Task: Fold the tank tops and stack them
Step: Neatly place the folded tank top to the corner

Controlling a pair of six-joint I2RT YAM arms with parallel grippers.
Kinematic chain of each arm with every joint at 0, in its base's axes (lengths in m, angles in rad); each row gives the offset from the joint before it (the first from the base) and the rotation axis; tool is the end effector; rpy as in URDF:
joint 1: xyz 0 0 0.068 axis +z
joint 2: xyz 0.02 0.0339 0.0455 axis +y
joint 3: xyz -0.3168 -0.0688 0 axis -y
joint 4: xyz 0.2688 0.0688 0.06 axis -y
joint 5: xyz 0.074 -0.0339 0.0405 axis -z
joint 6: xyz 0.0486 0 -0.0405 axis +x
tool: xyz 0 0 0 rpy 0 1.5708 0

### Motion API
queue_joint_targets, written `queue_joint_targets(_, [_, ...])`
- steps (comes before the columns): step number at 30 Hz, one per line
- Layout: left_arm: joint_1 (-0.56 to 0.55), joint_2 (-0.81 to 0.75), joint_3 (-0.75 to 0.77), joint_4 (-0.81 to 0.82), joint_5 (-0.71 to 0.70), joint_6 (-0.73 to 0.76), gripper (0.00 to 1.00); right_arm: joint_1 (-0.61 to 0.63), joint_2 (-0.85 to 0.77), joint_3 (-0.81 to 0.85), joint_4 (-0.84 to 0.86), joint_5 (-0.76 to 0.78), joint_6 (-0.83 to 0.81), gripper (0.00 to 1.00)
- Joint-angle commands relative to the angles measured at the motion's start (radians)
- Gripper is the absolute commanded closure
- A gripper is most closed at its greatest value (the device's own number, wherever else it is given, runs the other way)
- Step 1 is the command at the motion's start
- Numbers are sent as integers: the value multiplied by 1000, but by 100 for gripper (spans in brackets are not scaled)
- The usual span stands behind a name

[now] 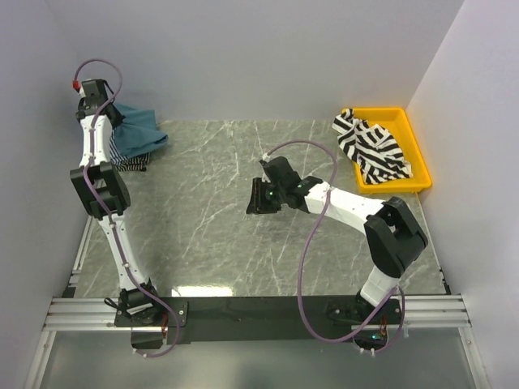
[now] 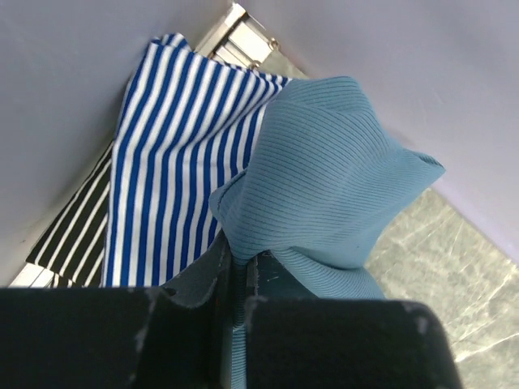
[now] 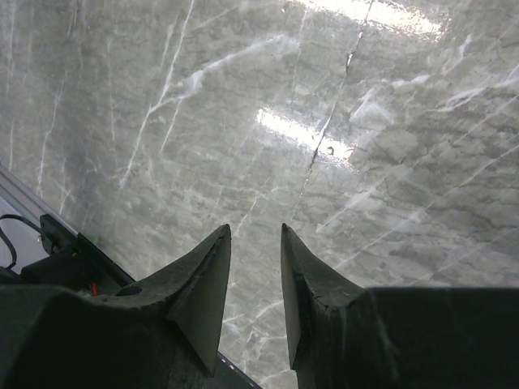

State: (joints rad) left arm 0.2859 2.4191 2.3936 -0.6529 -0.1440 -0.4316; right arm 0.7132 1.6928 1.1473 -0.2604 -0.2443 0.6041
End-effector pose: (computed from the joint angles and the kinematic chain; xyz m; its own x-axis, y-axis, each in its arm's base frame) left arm 0.5957 0.1824 0.2995 -0.3853 -0.5448 -0.7449 -0.6027 0.7598 -0.2439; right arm 0.2974 0.2728 0.2524 -0.8816 -0.0339 -0.4708 -0.3168 0.7819 0.5370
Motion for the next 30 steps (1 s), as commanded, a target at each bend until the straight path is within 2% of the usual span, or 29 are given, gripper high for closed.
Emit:
queue_joint_targets(1, [27, -28, -2, 79, 27, -48, 98, 12, 11, 52, 7, 7, -6, 62])
queue_joint_targets(10, [91, -9, -123, 133, 53, -186, 98, 29, 31, 57, 4, 14, -3, 62])
queue_joint_targets(12, [99, 0, -140, 137, 69, -214, 94, 28, 33, 51, 6, 17, -1, 62])
queue_joint_targets(19, [110, -55, -252, 228, 155, -271, 58, 31, 18, 32, 18, 26, -3, 60])
queue_joint_targets(23, [110, -95, -251, 239, 178, -263, 51, 32, 13, 26, 27, 25, -3, 60])
queue_joint_targets(30, [111, -189, -237, 234, 176, -257, 47, 40, 2, 15, 32, 37, -3, 60])
